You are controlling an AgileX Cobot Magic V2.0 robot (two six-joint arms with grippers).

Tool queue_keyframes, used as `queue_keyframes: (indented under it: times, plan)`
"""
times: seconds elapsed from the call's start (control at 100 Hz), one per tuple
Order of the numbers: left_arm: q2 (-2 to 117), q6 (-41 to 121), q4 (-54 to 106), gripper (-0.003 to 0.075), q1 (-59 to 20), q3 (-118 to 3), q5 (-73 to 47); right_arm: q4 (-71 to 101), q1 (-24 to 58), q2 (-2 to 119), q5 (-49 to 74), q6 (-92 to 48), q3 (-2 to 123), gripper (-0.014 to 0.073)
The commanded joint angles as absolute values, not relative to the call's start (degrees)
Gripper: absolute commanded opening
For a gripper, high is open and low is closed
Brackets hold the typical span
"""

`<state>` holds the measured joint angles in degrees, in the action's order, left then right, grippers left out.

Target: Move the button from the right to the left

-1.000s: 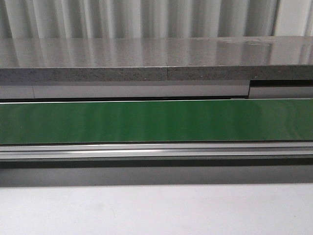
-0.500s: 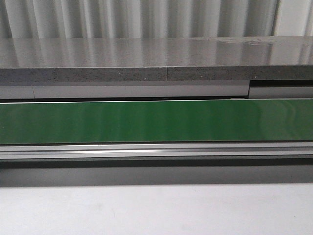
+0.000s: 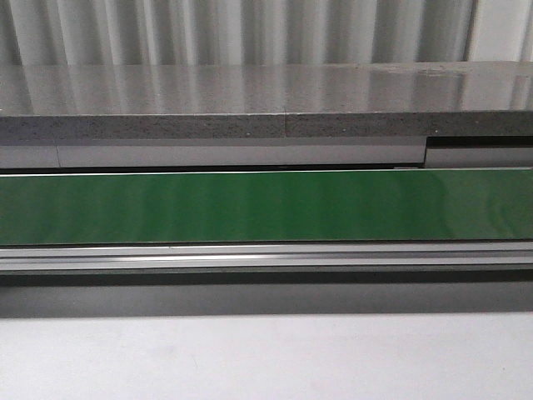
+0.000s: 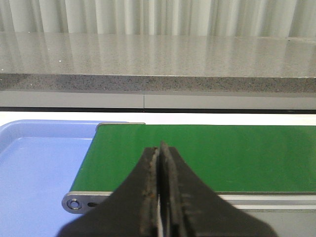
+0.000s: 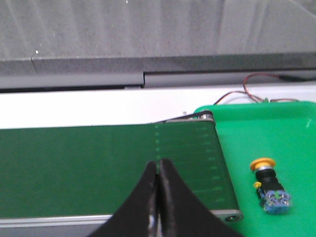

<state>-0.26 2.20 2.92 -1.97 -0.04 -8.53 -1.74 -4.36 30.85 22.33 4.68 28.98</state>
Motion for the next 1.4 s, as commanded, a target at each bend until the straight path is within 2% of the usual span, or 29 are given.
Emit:
queue_keyframes:
  times: [0.0, 0.09, 0.14, 0.18, 0.25, 0.32, 0.51, 0.92, 1.13, 1.32, 1.39]
  plan:
    - [-2.28, 1.81, 3.06, -0.0020, -1.79, 1.39, -3.89, -1.82, -4.74, 36.03, 23.03, 4.28, 34.06, -0.0052]
    - [-2.28, 1.81, 3.06, -0.0020, -1.79, 1.39, -3.89, -1.82, -4.74, 40.46, 27.25, 4.28, 37.61, 0.0034]
    - [-2.28, 1.81, 3.06, -0.0020, -1.79, 1.39, -3.89, -1.82, -4.74, 42.99, 29.07, 4.28, 39.53, 0.0123]
    - [-2.28, 1.81, 3.06, -0.0020, -1.79, 1.39, -3.89, -1.82, -4.74, 44.91, 30.17, 4.28, 41.11, 0.0233]
    - [-2.28, 1.81, 3.06, -0.0020, -1.79, 1.39, -3.89, -2.10, -4.74, 48.10, 30.70, 4.28, 43.14, 0.0377]
    - [-2.28, 1.81, 3.06, -0.0020, -1.79, 1.39, -3.89, -3.15, -4.87, 50.97, 31.02, 4.28, 44.78, 0.0449]
    - [-2.28, 1.81, 3.06, -0.0020, -1.79, 1.39, -3.89, -3.64, -9.65, 58.66, 35.83, 6.99, 50.83, 0.0451]
    - [-2.28, 1.81, 3.06, -0.0020, -1.79, 1.39, -3.89, -3.59, -27.07, 78.94, 38.91, 13.38, 60.92, 0.0451]
    - [-2.28, 1.81, 3.06, -0.0020, -1.79, 1.39, -3.89, -3.25, -31.18, 88.44, 41.77, 13.43, 64.88, 0.0454]
    - [-2.28, 1.81, 3.06, -0.0020, -1.79, 1.39, -3.89, -3.06, -31.05, 95.66, 45.02, 10.68, 68.55, 0.0584]
    - [-2.28, 1.81, 3.06, -0.0020, -1.79, 1.39, -3.89, -2.78, -31.05, 98.04, 45.83, 10.41, 69.90, 0.0585]
